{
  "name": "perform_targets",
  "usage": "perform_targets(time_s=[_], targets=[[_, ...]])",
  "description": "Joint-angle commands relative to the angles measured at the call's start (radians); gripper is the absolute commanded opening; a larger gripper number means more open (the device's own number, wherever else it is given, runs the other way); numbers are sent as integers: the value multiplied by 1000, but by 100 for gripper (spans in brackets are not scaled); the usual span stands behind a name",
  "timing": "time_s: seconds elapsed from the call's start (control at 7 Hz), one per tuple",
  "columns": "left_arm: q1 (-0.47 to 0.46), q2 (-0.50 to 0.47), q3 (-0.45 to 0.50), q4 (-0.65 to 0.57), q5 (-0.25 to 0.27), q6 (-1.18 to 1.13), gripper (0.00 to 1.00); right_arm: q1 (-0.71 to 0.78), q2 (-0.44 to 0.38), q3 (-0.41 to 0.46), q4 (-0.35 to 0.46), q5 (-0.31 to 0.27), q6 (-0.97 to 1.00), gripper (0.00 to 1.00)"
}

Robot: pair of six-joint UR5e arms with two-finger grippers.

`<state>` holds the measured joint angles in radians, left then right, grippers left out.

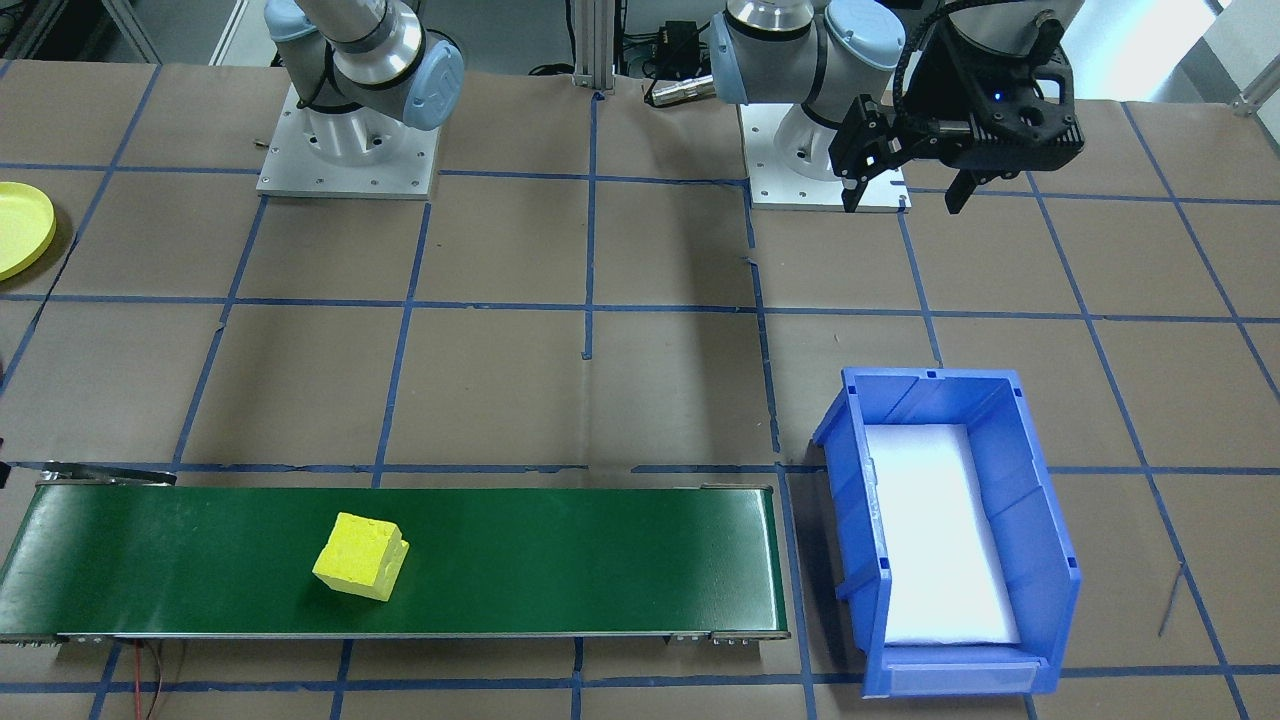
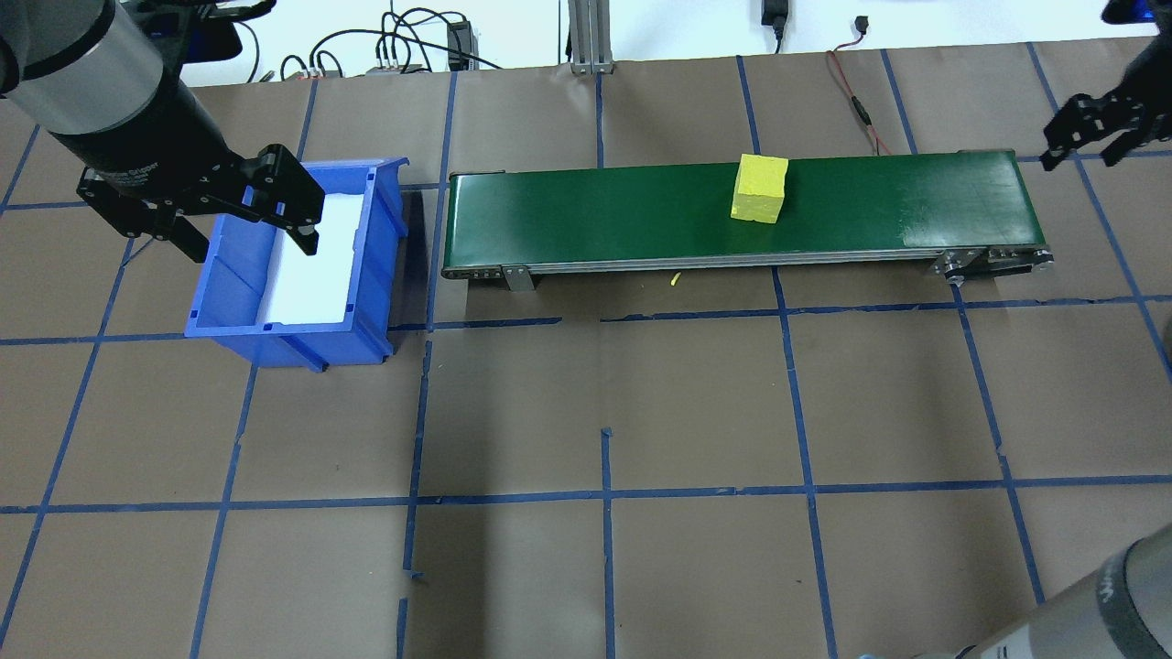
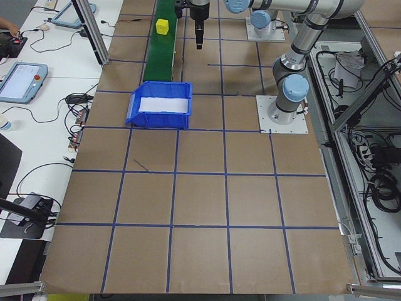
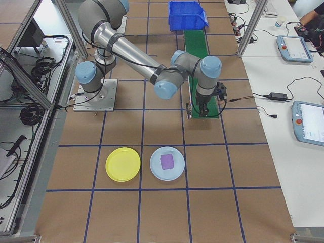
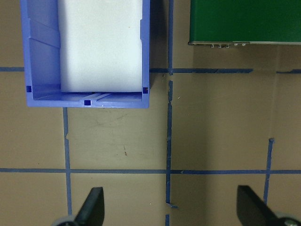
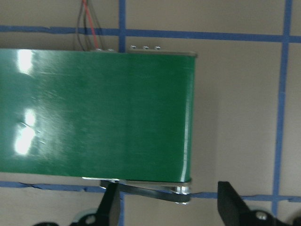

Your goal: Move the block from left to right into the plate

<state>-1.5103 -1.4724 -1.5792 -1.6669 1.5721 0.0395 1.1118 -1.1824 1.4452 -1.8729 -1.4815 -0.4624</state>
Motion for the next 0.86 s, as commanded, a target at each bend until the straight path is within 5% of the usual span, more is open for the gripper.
perform_targets(time_s=[0.0, 0.43, 0.57, 0.71], targets=[[-4, 9, -1, -14, 14, 0, 100, 89, 10, 4, -11, 127, 162, 77], [5, 9, -2, -16, 8, 109, 100, 132, 39, 27, -12, 141, 191, 80], [4, 9, -1, -17, 12, 108, 100, 144, 41, 27, -14, 141, 198, 96], [4, 9, -1, -16, 14, 105, 100, 148, 41, 26, -15, 135, 200, 100]])
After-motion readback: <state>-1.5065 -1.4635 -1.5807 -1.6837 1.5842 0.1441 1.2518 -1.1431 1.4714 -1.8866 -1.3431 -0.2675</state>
